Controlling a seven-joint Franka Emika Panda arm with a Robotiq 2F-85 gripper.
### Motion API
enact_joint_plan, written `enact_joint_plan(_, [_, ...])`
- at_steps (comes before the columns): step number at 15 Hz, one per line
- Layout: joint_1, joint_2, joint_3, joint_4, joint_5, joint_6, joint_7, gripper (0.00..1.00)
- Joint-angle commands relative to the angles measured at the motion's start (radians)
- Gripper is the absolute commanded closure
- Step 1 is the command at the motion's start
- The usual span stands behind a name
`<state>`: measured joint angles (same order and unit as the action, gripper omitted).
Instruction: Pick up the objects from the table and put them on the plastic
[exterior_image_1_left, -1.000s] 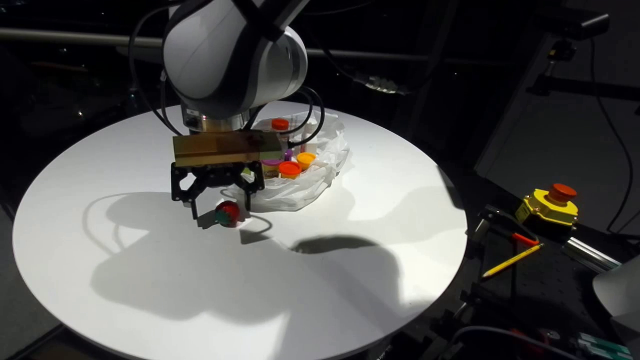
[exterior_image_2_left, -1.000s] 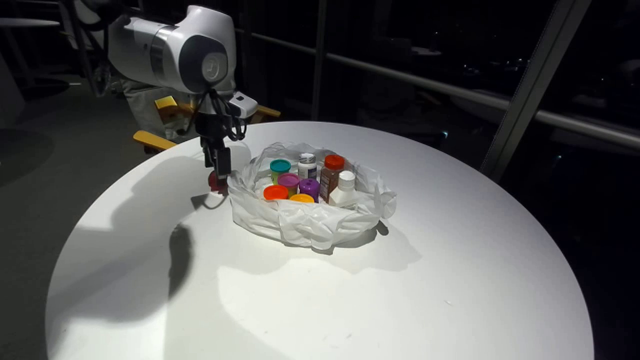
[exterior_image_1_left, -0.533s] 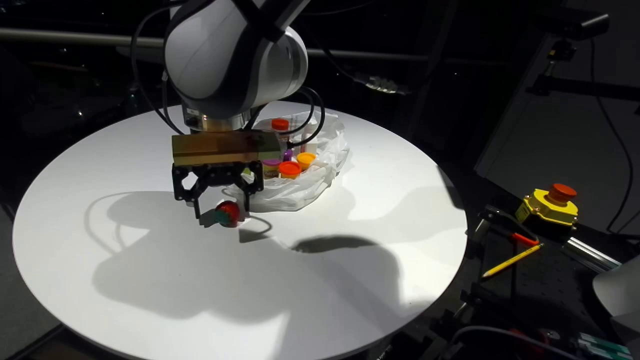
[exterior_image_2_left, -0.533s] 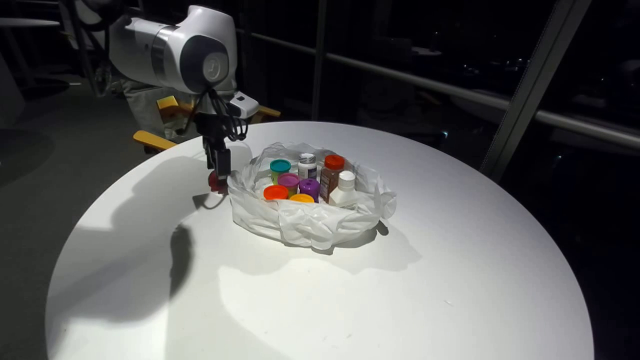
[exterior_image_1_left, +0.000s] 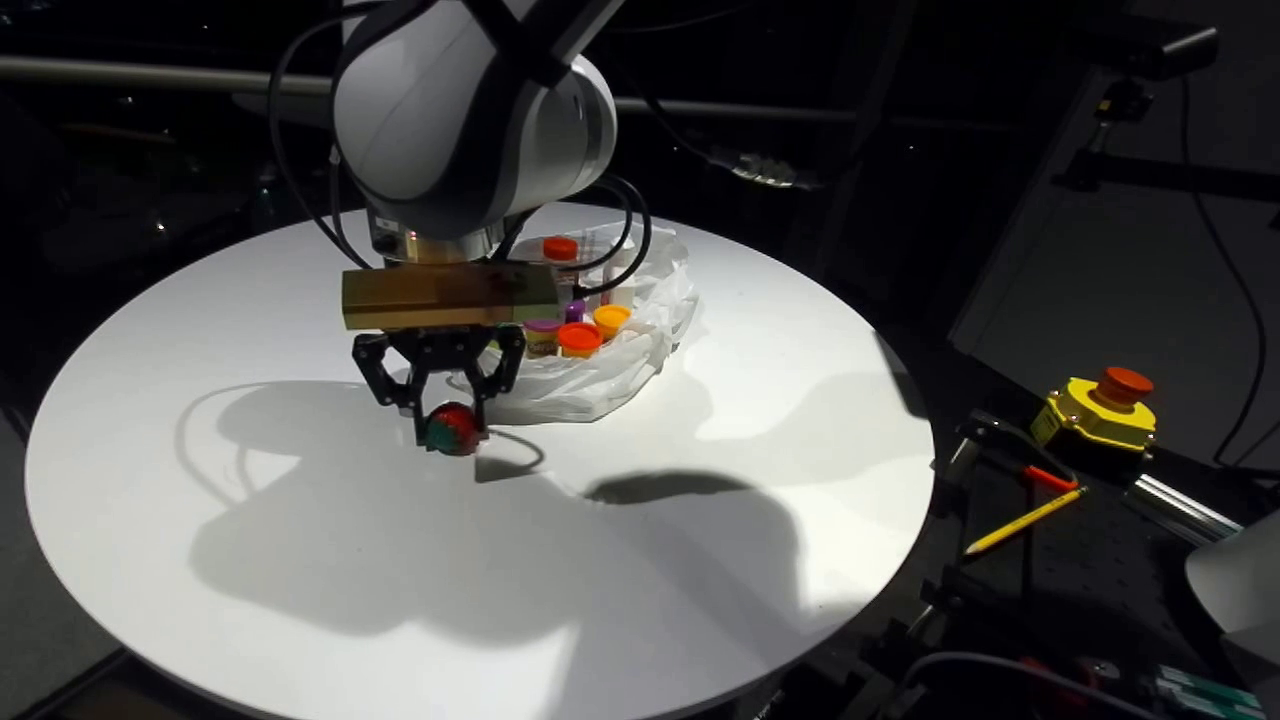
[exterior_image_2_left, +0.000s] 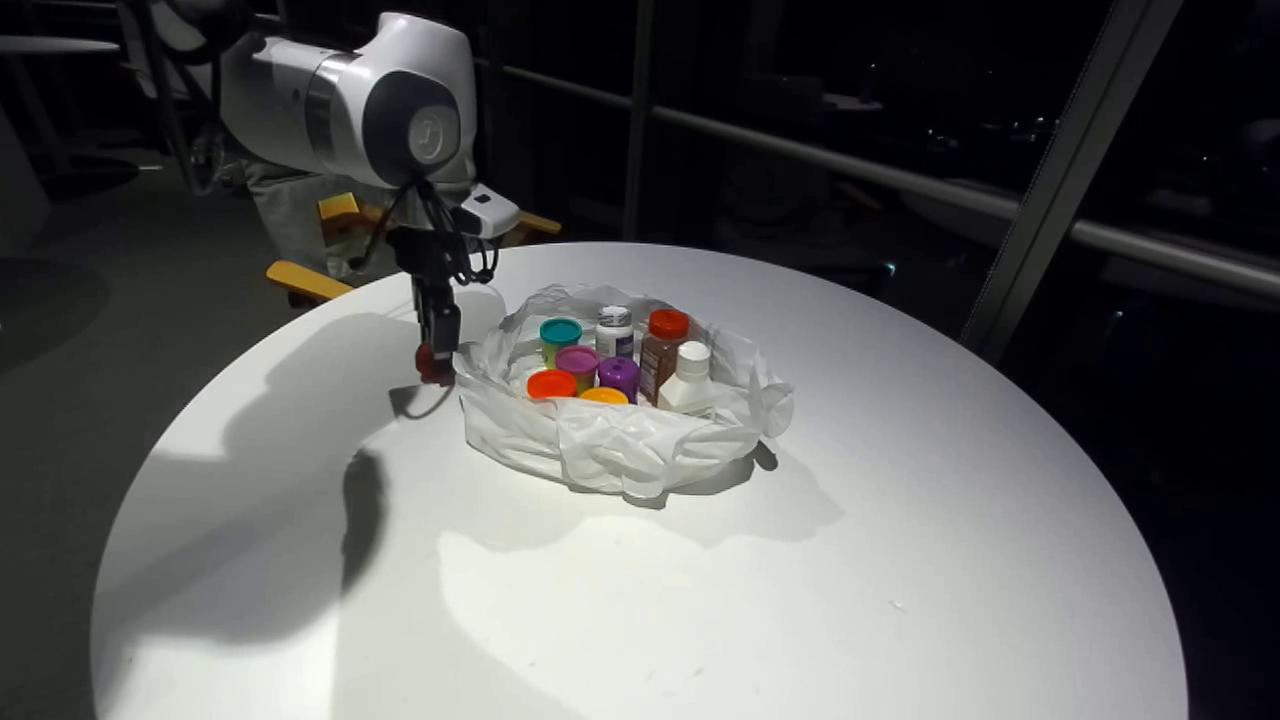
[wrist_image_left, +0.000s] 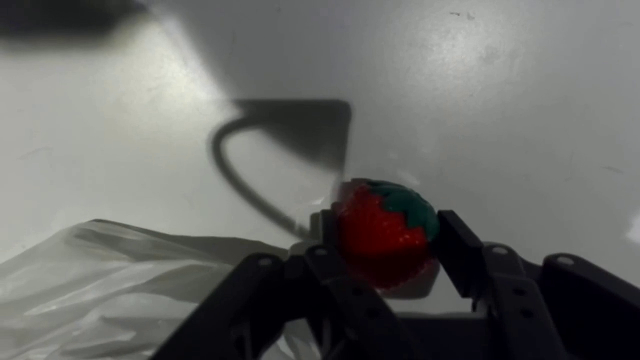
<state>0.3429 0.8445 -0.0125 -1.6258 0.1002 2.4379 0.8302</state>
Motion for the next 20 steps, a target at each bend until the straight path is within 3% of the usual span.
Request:
enact_joint_plan(1, [0.002, -0.035, 0.003, 0.009, 0.000, -0.054, 0.026, 0.73])
enact_joint_plan(9, [-0.011, -0.223, -0.024, -0.061, -0.032, -0.044, 0.041, 0.73])
enact_joint_plan(20, [-0.111, -0.167, -0.044, -0.093, -0.013, -0.058, 0.028, 0.73])
